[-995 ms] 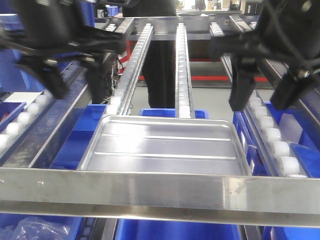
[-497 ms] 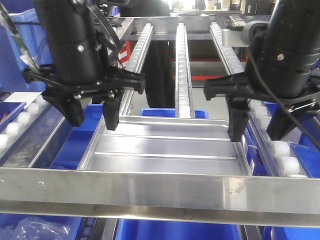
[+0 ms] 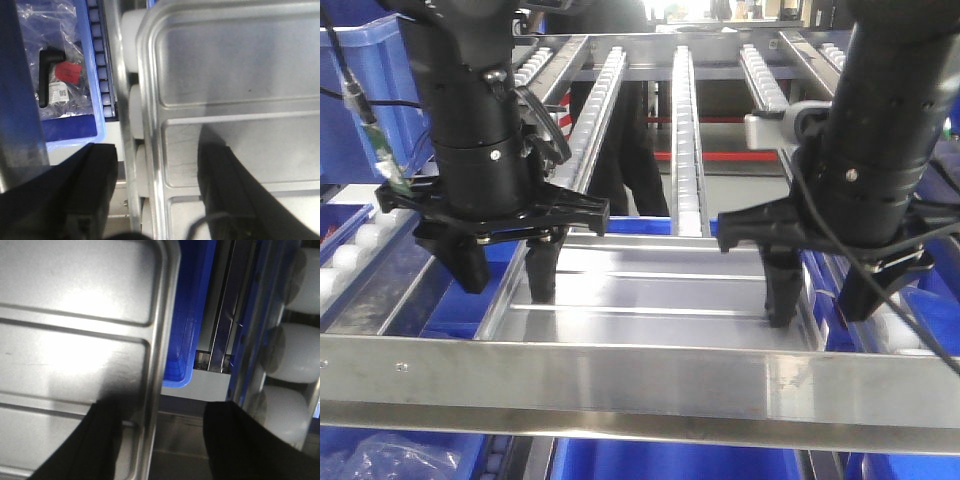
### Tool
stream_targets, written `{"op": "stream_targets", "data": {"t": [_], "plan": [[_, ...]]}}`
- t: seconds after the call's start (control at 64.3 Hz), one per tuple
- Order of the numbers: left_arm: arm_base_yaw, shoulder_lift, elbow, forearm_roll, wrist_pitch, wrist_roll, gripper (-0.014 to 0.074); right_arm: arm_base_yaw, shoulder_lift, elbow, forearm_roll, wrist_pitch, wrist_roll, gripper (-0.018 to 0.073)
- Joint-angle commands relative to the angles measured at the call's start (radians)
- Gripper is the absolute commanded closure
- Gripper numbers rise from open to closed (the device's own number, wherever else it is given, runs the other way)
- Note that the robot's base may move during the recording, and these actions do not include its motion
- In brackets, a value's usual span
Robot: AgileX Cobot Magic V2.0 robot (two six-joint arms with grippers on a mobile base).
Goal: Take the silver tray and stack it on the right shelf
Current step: 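Lower both grippers onto the tray's side rims and close them, then lift the silver tray up off the shelf with both grippers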
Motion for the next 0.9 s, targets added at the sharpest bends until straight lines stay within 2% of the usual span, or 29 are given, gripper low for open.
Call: {"op": "stream_targets", "data": {"t": [0.0,0.124,0.202,0.249,0.326,0.389,0.466,0.886], "plan": [[0.003,-0.028,-0.025,0.002,-0.024,-0.014,0.0309,-0.003,-0.025,-0.029,-0.015,-0.039,-0.011,0.0092],[0.005,-0.024,-0.025,0.002,-0.026,-0.015,0.0323,-0.003,-0.015,-0.029,-0.015,-0.047,-0.012,0.0124],[0.007,-0.024,-0.025,0.007,-0.026,-0.015,0.0391,-0.003,-0.017,-0.029,-0.015,-0.054,-0.012,0.0263],[0.007,-0.024,-0.025,0.007,-0.026,-0.015,0.0440,-0.003,-0.017,-0.029,-0.015,-0.054,-0.012,0.0376],[0.007,-0.024,-0.025,0.016,-0.024,-0.015,0.0578,-0.003,-0.017,-0.029,-0.015,-0.051,-0.012,0.0526],[0.007,-0.024,-0.025,0.016,-0.018,-0.015,0.0707,-0.003,-0.017,-0.029,-0.015,-0.051,-0.012,0.0494],[0.007,-0.024,-0.025,0.016,-0.016,-0.023,0.0677,-0.003,-0.017,-0.029,-0.015,-0.048,-0.012,0.0504],[0.007,-0.105,-0.059,0.020,0.024,-0.071,0.0679,-0.003,-0.131,-0.049,-0.027,0.003,-0.012,0.0503]]}}
